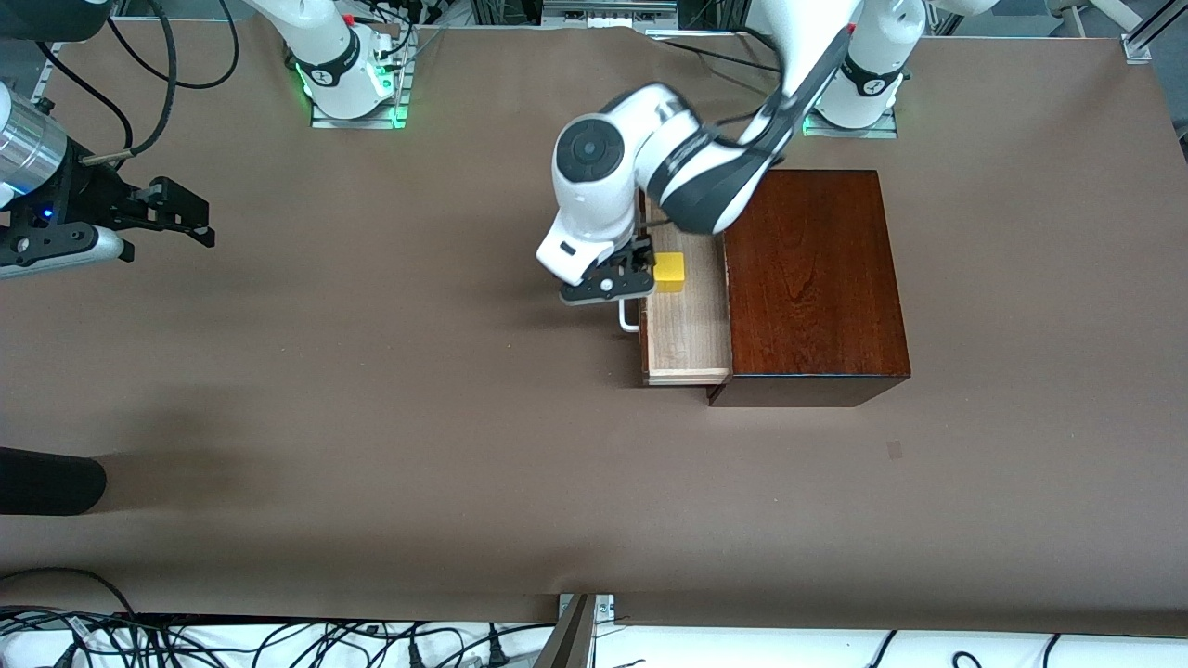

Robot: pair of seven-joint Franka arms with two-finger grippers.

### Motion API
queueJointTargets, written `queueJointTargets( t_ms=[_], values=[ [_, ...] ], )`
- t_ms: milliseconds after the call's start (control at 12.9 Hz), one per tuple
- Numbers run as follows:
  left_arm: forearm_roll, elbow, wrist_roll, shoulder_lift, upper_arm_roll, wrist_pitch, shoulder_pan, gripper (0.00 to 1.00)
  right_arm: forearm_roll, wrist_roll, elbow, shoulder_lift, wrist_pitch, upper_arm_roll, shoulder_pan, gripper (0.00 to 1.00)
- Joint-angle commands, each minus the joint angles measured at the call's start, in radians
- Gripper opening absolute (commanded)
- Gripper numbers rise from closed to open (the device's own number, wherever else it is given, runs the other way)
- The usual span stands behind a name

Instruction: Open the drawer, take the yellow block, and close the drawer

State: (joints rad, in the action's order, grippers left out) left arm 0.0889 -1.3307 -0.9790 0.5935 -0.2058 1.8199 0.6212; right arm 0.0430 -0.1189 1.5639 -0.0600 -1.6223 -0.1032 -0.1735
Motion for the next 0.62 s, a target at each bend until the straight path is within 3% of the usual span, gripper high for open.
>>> queueJointTargets(
  t_ms=[0, 232, 541],
  values=[
    [-0.017, 0.043, 0.002, -0.099, 0.005, -0.184, -0.067, 1.0, -0.015, 0.01, 0.001, 0.011, 0.013, 0.01, 0.008, 1.0],
    [-0.018, 0.053, 0.034, -0.204, 0.003, -0.307, -0.214, 1.0, -0.005, 0.011, -0.001, 0.012, 0.013, 0.032, 0.005, 1.0],
    [-0.018, 0.053, 0.345, -0.291, 0.003, -0.425, -0.43, 1.0, 0.0, 0.015, -0.001, 0.011, 0.004, 0.097, 0.005, 1.0]
  ],
)
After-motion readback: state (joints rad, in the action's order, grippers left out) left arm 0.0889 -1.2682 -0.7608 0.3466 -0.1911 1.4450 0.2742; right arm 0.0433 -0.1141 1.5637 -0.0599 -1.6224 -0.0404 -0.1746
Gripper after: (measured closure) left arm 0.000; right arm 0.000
